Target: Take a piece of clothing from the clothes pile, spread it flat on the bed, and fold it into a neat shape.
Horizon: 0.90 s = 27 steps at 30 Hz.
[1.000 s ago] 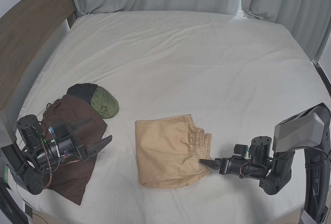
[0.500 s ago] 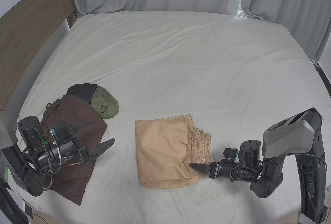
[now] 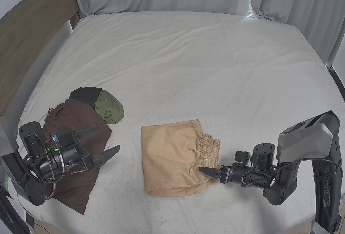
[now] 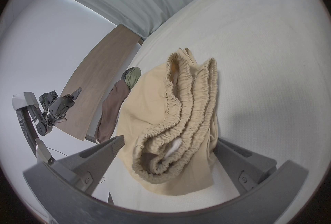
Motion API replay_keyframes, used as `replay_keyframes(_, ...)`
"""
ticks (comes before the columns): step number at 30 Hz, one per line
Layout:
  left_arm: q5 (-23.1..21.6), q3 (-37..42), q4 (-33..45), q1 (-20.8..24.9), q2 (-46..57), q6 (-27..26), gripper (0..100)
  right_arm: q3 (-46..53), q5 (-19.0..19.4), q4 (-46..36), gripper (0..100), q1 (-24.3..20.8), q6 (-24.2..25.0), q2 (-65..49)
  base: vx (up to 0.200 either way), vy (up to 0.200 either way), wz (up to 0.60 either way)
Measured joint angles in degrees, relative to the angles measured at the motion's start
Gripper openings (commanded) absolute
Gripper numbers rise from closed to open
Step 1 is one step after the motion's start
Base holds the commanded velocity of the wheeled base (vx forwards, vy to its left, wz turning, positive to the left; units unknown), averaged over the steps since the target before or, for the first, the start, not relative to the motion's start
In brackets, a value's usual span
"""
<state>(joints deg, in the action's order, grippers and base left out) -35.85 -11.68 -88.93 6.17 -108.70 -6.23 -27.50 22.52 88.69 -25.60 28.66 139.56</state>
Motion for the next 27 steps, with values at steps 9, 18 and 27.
replay_keyframes(9,0.0,0.0,0.0,0.1,0.0,0.0,100,-0.1,0.0,0.0,100,-0.1,-0.1,-0.9,0.0,0.0,0.0)
replay_keyframes(18,-0.3,0.0,0.0,0.0,0.0,0.0,100,-1.4,0.0,0.2,100,-0.6,-0.1,2.3,0.0,0.0,0.0)
replay_keyframes(27,-0.4,0.1,0.0,0.0,-0.1,0.0,100,-3.0,0.1,0.4,100,-1.1,-0.1,4.8,0.0,0.0,0.0)
